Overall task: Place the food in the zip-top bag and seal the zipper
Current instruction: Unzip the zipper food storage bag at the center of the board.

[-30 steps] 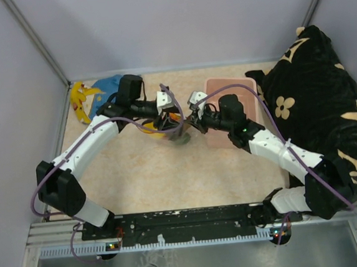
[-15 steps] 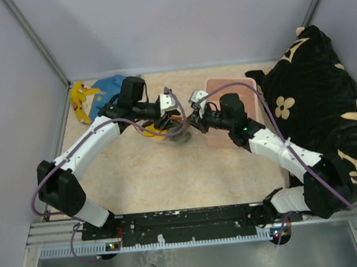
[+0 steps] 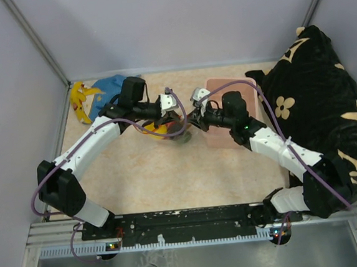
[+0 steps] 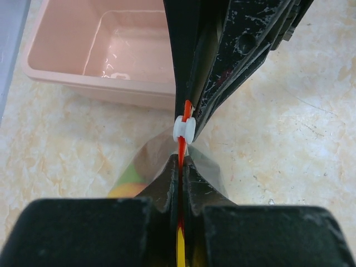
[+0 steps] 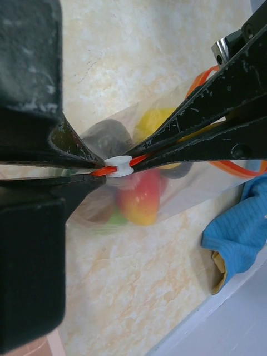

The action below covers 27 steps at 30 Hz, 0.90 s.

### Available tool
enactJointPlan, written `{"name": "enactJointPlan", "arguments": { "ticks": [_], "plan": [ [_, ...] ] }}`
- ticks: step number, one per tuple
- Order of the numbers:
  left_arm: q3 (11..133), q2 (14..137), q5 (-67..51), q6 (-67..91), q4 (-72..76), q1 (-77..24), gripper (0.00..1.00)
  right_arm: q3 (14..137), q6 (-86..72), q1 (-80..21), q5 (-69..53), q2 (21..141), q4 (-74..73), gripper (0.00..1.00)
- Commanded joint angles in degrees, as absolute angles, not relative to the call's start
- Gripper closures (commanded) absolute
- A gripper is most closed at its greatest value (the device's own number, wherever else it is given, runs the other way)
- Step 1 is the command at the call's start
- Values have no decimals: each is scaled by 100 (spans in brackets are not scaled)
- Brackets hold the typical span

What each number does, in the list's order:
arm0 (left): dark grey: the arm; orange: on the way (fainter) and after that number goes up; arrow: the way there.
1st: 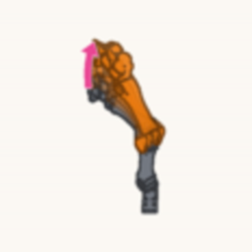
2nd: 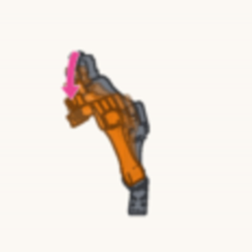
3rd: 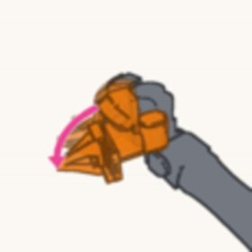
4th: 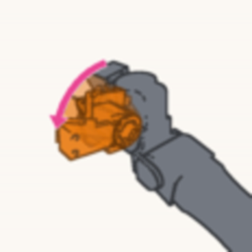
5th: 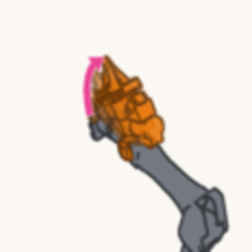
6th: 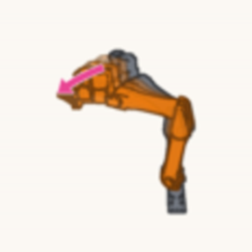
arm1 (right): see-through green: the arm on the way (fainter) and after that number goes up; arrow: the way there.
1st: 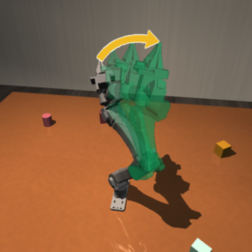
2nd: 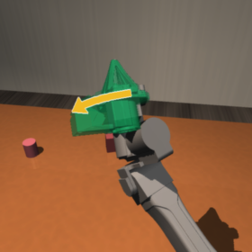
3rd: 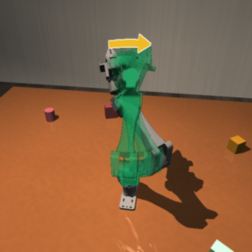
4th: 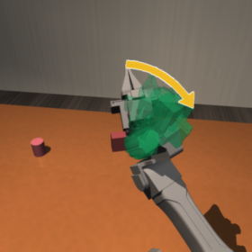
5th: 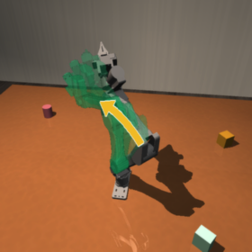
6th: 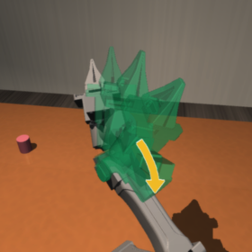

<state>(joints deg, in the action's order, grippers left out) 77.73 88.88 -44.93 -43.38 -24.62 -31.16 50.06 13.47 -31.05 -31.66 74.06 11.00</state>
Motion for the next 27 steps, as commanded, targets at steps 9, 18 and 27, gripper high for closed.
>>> {"name": "enactJointPlan", "arguments": {
  "ticks": [9, 18, 27],
  "plan": [
    [7753, 8851, -4544, -4438, -2469, -3164, 99, 5826, 2076, -2972, -3863, 7570, 573, 82],
    [7761, 8833, -4526, -4460, -2478, -3185, 100, 5972, 2419, -2914, -4025, 7673, 95, 84],
    [7752, 8807, -4525, -4473, -2496, -3195, 100, 6036, 2594, -2883, -4056, 7759, -40, 82]
  ]
}}
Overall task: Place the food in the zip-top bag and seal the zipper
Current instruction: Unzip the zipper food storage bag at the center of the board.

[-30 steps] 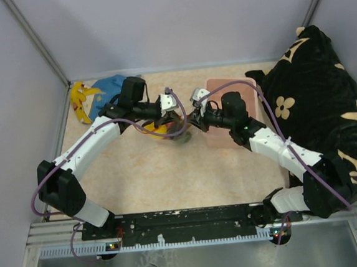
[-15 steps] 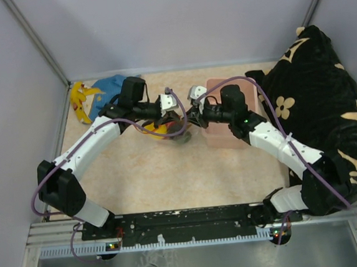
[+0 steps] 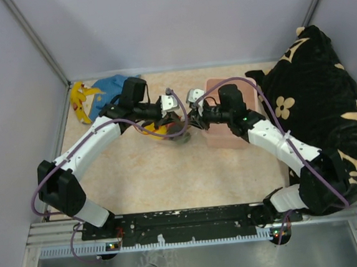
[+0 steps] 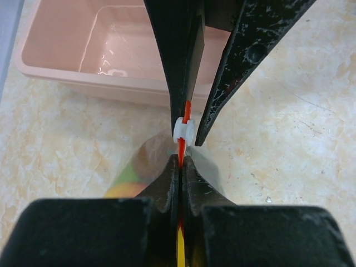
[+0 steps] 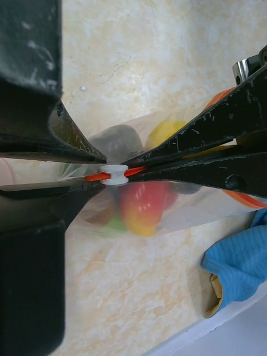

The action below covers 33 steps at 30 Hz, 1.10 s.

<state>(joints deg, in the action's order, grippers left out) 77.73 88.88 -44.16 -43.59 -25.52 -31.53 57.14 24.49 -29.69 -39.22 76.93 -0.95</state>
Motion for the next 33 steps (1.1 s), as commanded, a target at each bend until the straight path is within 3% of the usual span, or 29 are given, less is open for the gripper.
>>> {"name": "enactJointPlan", "arguments": {
  "ticks": [1, 12, 18, 22, 29, 33],
  "plan": [
    [7759, 8802, -4526, -4467, -2496, -3192, 100, 6045, 2589, -2883, -4073, 7780, -23, 84],
    [7752, 8816, -4579, -4435, -2474, -3235, 94, 6064, 2470, -2883, -4183, 7800, 174, 100],
    [7751, 8814, -4613, -4295, -2327, -3239, 63, 6075, 2477, -2883, -4177, 7772, 125, 100],
    [7785, 8852, -4842, -4184, -2224, -3248, 52, 6077, 2471, -2883, -4192, 7761, 97, 100],
    [7857, 8965, -5027, -4016, -2028, -3321, 52, 6105, 2452, -2883, -4234, 7769, 10, 100],
    [7862, 9003, -5188, -3894, -1871, -3331, 59, 6100, 2469, -2883, -4230, 7783, -13, 100]
  ]
}}
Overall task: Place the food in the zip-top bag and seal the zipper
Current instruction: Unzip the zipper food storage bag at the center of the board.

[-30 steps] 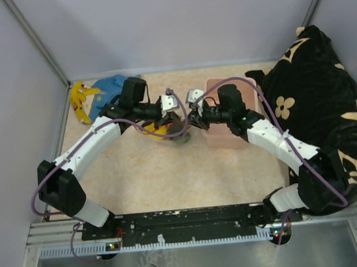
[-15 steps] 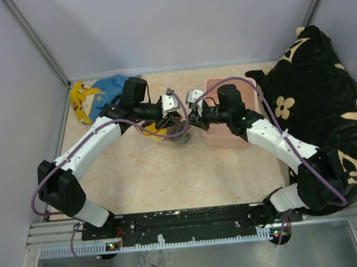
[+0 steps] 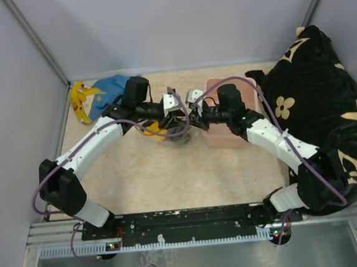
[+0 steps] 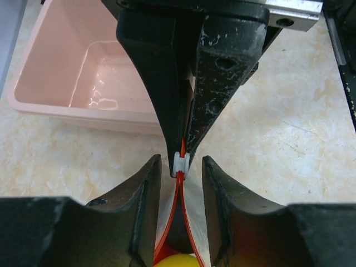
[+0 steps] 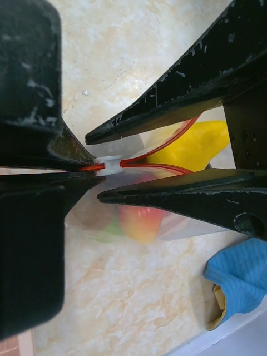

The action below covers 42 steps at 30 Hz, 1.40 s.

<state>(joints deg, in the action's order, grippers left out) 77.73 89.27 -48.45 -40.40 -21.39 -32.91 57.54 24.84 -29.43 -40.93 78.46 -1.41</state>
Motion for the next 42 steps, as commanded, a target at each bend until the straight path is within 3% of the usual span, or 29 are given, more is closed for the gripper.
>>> {"name": "enactJointPlan", "arguments": {
  "ticks": [1, 6, 8, 19, 29, 32, 34, 42],
  "plan": [
    [7866, 9019, -5196, -3878, -1857, -3338, 63, 6102, 2470, -2883, -4228, 7785, -16, 100],
    [7850, 9011, -5003, -3859, -1882, -3340, 85, 6100, 2479, -2868, -4150, 7788, -18, 100],
    [7840, 8982, -4906, -3896, -1980, -3340, 89, 6100, 2408, -2816, -4133, 7789, 5, 100],
    [7538, 8709, -3899, -3801, -2180, -3307, 91, 6043, 2277, -2451, -4275, 7717, 2, 100],
    [7670, 8754, -3976, -3792, -2268, -3235, 94, 6122, 2273, -2399, -4647, 7729, -75, 100],
    [7769, 8828, -4118, -3818, -2330, -3244, 96, 6220, 2268, -2399, -4863, 7787, -74, 76],
    [7823, 8858, -4181, -3835, -2362, -3243, 97, 6305, 2244, -2404, -4974, 7860, -87, 67],
    [7905, 8892, -4289, -3823, -2364, -3261, 98, 6496, 2232, -2417, -5231, 8156, -158, 64]
  ]
}}
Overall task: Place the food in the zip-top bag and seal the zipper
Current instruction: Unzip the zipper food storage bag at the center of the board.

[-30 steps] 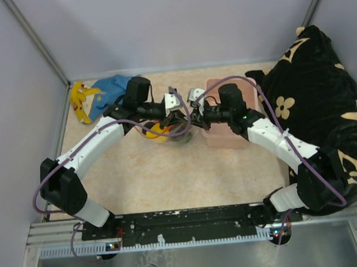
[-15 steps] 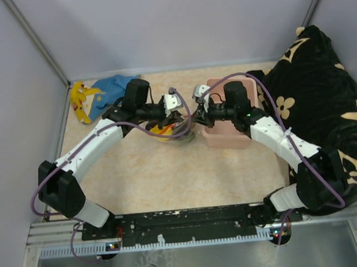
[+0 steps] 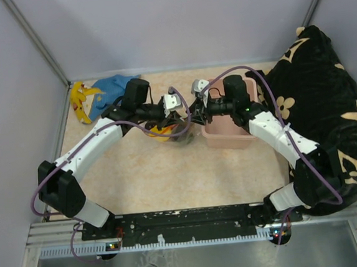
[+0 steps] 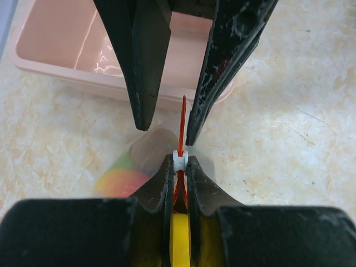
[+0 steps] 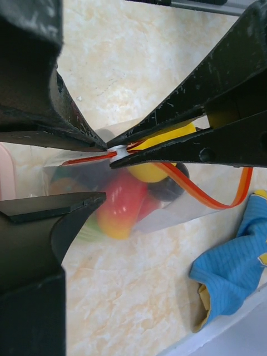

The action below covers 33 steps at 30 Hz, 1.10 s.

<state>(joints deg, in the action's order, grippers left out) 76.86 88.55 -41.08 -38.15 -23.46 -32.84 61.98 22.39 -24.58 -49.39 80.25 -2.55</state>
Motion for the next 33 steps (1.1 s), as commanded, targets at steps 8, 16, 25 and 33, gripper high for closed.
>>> {"name": "enactJointPlan", "arguments": {
  "ticks": [8, 16, 25, 33],
  "plan": [
    [7945, 8908, -4391, -3797, -2355, -3270, 98, 6639, 2371, -2443, -5263, 8313, -522, 77],
    [7875, 8791, -3860, -3618, -2408, -3270, 97, 6460, 2078, -2295, -4482, 8041, -125, 100],
    [7590, 8517, -3058, -3447, -2634, -3257, 97, 6068, 1758, -1946, -4001, 7599, 171, 100],
    [7441, 8274, -2458, -3363, -2772, -3115, 97, 5851, 1590, -1749, -3946, 7476, 174, 100]
  ]
}}
